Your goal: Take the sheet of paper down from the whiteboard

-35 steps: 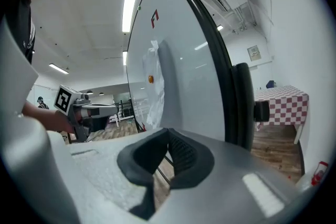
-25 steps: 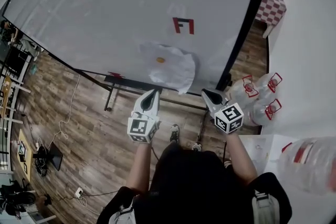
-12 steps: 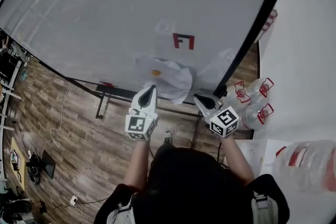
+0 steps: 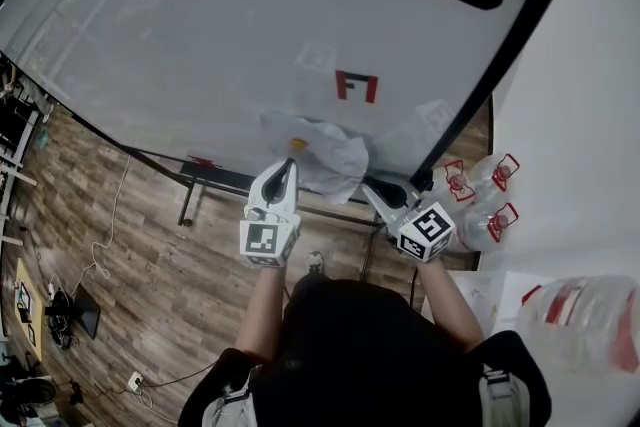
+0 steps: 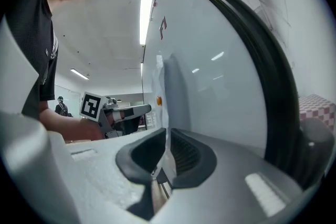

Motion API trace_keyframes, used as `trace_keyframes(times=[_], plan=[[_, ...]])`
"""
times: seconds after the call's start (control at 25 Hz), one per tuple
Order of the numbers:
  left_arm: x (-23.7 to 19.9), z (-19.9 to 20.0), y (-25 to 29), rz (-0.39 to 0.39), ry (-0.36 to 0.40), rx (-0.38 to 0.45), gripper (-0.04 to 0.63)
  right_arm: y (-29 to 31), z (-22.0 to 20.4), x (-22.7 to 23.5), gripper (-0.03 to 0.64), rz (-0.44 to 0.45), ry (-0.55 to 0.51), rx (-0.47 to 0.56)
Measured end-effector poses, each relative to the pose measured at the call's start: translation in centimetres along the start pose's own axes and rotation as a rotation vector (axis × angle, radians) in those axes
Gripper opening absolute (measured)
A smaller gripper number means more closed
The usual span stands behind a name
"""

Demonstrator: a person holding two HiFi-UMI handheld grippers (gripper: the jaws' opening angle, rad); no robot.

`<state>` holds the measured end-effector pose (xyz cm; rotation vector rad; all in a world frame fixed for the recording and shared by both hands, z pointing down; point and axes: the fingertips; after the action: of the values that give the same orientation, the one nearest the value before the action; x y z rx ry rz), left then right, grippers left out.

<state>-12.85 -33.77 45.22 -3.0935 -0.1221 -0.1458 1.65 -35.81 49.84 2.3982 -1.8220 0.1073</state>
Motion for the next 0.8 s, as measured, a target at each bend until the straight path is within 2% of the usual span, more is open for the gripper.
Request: trace_keyframes(times=[0.2,0.48,0.64,0.8], plan=[[0.0,0.8,0.3,-0.018,-0.007,0.022,0.012,0.8,-0.3,-0.1,0.035,0.014,0.005,-0.014],[-0.9,0.0,0.3,0.007,-0.010,-0.012,0.012,1.8,0.0,-0.2,0.038,0.029,0.017,-0.006],[-0.7,0.2,0.4,-0.014,-0.008,0.010,0.012,2.1,0.1,-0.4,0.038,0.039,0.031,0.003],[-0.5,0.9,0.7,-0.016,0.020,0.032,0.012,2.2,0.2,-0.5,0.005,0.041,0.035,0.003]])
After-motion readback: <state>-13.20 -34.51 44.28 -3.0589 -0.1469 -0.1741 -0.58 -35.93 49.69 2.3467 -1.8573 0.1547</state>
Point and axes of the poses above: the fingertips, and each gripper's own axes: y forward along the fingers, x to its right, z out of its top
